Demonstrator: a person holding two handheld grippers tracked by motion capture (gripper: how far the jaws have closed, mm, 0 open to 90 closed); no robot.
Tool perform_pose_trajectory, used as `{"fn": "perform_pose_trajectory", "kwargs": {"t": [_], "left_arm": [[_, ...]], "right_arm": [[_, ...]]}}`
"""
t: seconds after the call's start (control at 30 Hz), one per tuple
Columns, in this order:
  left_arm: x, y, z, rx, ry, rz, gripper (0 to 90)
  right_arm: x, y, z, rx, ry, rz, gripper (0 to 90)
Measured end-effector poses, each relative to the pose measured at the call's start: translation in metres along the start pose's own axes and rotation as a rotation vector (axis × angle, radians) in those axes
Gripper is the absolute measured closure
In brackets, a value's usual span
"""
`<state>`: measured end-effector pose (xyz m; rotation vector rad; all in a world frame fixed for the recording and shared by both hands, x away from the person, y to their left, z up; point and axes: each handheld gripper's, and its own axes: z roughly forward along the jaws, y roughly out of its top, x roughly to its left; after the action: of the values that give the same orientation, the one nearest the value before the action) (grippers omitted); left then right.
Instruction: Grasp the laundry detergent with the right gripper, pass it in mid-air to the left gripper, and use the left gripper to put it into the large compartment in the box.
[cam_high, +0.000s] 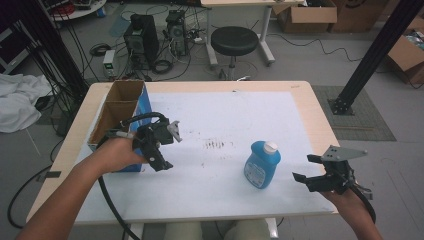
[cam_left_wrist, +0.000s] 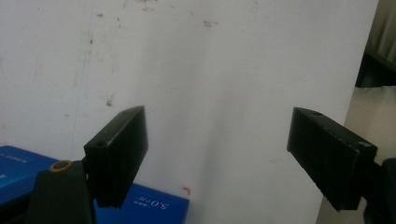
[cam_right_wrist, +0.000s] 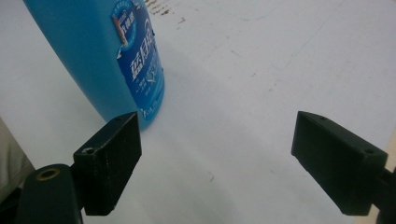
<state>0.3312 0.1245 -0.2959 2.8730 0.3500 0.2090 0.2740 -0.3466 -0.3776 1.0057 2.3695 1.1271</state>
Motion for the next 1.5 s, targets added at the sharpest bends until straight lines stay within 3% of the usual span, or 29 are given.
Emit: {"fn": "perform_pose_trajectory", "kwargs": {"t": [0.27, 0.63, 1.1, 1.5], "left_arm": [[0.0, 0.0, 0.001, 0.001, 0.002, 0.001, 21.0], [0.0, 0.0, 0.001, 0.004, 0.0, 0.002, 21.0], [0.0, 0.0, 0.003, 0.003, -0.001, 0.003, 21.0], [0.001, -0.001, 0.003, 0.002, 0.003, 0.0, 20.9]], "right_arm": [[0.008, -0.003, -0.001, -0.055, -0.021, 0.001, 15.5], [0.025, -0.009, 0.001, -0.147, -0.042, 0.054, 15.1], [0.045, -0.007, 0.001, -0.208, -0.065, 0.076, 15.1], [0.064, -0.002, 0.004, -0.253, -0.057, 0.071, 14.9]]}}
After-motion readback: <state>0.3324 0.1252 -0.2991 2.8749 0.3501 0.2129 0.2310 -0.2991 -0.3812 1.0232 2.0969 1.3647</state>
